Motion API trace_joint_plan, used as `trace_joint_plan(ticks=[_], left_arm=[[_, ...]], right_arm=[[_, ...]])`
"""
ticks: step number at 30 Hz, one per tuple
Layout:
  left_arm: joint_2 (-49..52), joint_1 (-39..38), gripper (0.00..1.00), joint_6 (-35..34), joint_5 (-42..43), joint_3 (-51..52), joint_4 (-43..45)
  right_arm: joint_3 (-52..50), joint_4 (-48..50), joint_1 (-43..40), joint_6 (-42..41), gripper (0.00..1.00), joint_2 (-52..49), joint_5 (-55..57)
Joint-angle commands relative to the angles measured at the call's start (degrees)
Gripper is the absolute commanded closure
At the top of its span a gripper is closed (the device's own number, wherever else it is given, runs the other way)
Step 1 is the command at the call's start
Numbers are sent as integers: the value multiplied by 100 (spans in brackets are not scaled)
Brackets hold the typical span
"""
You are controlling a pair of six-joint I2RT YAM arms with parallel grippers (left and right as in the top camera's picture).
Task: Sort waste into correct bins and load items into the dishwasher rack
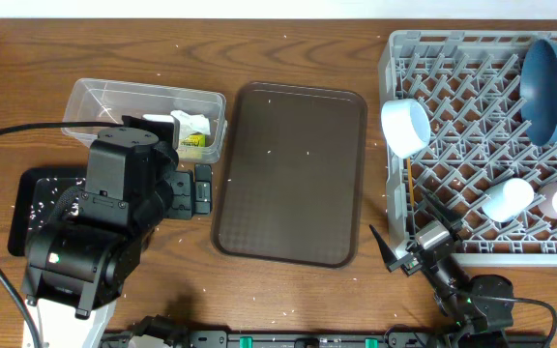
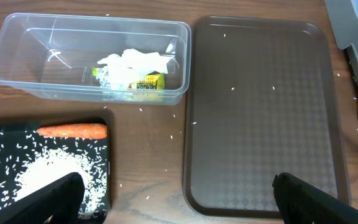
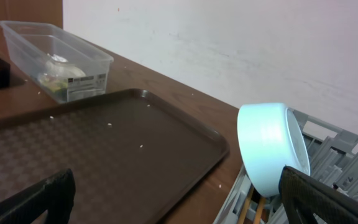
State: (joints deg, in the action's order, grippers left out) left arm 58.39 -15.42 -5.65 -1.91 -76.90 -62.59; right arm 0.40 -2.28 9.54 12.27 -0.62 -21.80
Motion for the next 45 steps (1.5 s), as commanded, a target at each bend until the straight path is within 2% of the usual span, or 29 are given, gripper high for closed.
trace_joint_plan(ticks=[1,13,17,21,23,29,36,41,45], left_arm=[[-4,31,2,92,-70,-20,0],[-275,26,2,118,-101,-13,7],[-861,24,2,275,-96,258,732],[-1683,26,2,1421,511,1095,2050],[-2131,26,2,1746,654,1582,2549],[-3729,103,2,1803,664,3228,3425],[-5180,133,2,1784,664,4723,3873],[-5842,133,2,1784,664,5582,4098],[-5831,133,2,1784,664,6085,4540]], right_arm=[[-9,-26,-52,-109,1,24,79],[-9,-26,-52,-111,1,24,79],[-9,-26,-52,-111,1,24,79],[-9,-26,-52,-109,1,24,79],[-9,-26,-52,-109,1,24,79],[-9,-26,-52,-109,1,24,79],[-9,-26,-52,-109,1,24,79],[-9,-26,-52,-111,1,24,79],[-9,-26,-52,-111,1,24,79]])
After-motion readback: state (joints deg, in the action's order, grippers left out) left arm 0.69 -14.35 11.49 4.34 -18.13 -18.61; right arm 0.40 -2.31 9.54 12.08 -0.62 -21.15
